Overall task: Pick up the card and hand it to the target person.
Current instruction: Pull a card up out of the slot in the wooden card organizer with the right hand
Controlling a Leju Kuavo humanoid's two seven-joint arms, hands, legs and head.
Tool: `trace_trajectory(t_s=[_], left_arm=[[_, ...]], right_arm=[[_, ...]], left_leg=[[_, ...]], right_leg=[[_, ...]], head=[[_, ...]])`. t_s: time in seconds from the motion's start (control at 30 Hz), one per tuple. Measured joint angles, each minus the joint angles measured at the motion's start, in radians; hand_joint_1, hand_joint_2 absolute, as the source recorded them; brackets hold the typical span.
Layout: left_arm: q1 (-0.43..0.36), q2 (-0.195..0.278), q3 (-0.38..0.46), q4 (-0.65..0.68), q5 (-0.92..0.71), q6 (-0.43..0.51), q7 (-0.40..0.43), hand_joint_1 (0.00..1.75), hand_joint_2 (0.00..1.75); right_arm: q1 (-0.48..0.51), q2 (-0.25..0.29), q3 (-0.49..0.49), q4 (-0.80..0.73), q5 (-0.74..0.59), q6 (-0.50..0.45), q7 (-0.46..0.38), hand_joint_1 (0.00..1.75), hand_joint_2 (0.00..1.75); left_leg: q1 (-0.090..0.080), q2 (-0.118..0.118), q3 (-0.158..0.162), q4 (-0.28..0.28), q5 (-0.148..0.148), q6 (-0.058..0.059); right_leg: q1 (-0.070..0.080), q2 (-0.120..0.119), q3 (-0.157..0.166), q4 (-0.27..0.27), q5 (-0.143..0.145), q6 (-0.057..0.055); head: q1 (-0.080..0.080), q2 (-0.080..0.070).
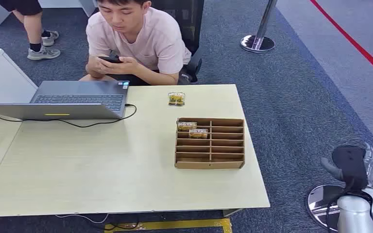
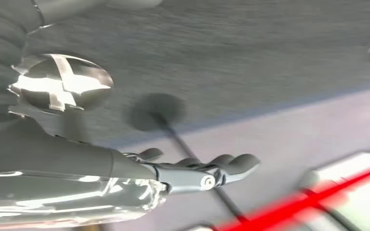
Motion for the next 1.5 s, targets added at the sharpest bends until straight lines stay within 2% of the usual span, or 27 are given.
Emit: trace_trajectory(t_s=[0.07, 0.17, 0.27, 0.47, 0.57, 0.83, 1.0, 1.23, 1.5], left_arm=[[0.000, 0.000, 0.001, -0.001, 0.000, -0.002, 0.001, 0.00, 0.00], [0.001, 0.000, -0.001, -0.003, -0.006, -0.008, 0.002, 0.00, 0.00], [0.002, -0.001, -0.002, -0.005, -0.010, -0.011, 0.000, 0.00, 0.00], [0.002, -0.007, 0.021, -0.007, 0.007, 0.001, 0.006, 0.00, 0.00], [0.003, -0.010, 0.024, -0.006, 0.007, 0.008, 0.008, 0.00, 0.00], [0.001, -0.012, 0.022, -0.006, 0.003, 0.010, 0.012, 0.00, 0.00], [0.001, -0.012, 0.022, -0.005, 0.002, 0.010, 0.014, 0.00, 0.00], [0.001, -0.014, 0.027, -0.005, 0.004, 0.014, 0.016, 0.00, 0.00], [0.002, -0.019, 0.024, -0.005, -0.001, 0.018, 0.016, 0.00, 0.00]], right_arm=[[0.007, -0.006, 0.043, -0.030, 0.049, 0.009, 0.048, 0.00, 1.75], [0.001, -0.038, 0.198, -0.083, 0.176, 0.059, 0.197, 0.00, 1.75], [-0.071, -0.076, 0.357, -0.039, 0.226, 0.094, 0.295, 0.00, 1.75], [-0.287, -0.058, 0.576, 0.166, 0.213, 0.160, 0.340, 0.00, 1.75], [-0.348, -0.050, 0.648, 0.212, 0.180, 0.189, 0.347, 0.00, 1.75], [-0.354, -0.053, 0.678, 0.200, 0.166, 0.197, 0.354, 0.00, 1.75], [-0.359, -0.060, 0.690, 0.195, 0.149, 0.208, 0.353, 0.00, 1.75], [-0.426, -0.050, 0.759, 0.246, 0.121, 0.234, 0.366, 0.00, 1.75], [-0.425, -0.067, 0.759, 0.241, 0.127, 0.211, 0.382, 0.06, 1.75]], left_leg=[[0.000, 0.000, 0.000, 0.000, 0.000, 0.000], [0.000, 0.000, 0.000, 0.000, 0.000, 0.000], [0.000, 0.001, 0.000, 0.000, 0.000, 0.000], [0.000, 0.003, -0.001, 0.000, 0.000, 0.000], [0.000, 0.015, -0.001, -0.001, 0.000, 0.000], [0.001, 0.000, -0.001, 0.000, 0.002, 0.002], [0.000, -0.001, -0.002, 0.000, 0.002, 0.002], [0.000, 0.001, -0.002, 0.000, 0.002, 0.002], [0.000, -0.001, -0.001, -0.001, 0.002, 0.002]], right_leg=[[0.000, 0.000, 0.000, 0.000, 0.000, 0.000], [0.000, 0.000, 0.000, 0.000, 0.000, 0.000], [0.000, 0.001, 0.000, 0.000, 0.000, 0.001], [0.000, 0.003, -0.001, 0.000, 0.001, 0.000], [0.000, 0.015, -0.004, 0.002, 0.004, 0.000], [0.000, -0.001, 0.001, 0.000, 0.000, 0.001], [0.000, -0.002, 0.001, 0.000, 0.000, 0.001], [0.000, 0.000, 0.000, 0.000, 0.001, 0.001], [0.000, -0.002, 0.002, -0.002, 0.001, 0.001]], head=[[0.000, 0.000], [0.000, 0.000], [0.000, 0.000], [0.000, 0.000], [0.000, 0.000], [0.000, 0.000], [0.000, 0.000], [0.000, 0.000], [0.000, 0.000]])
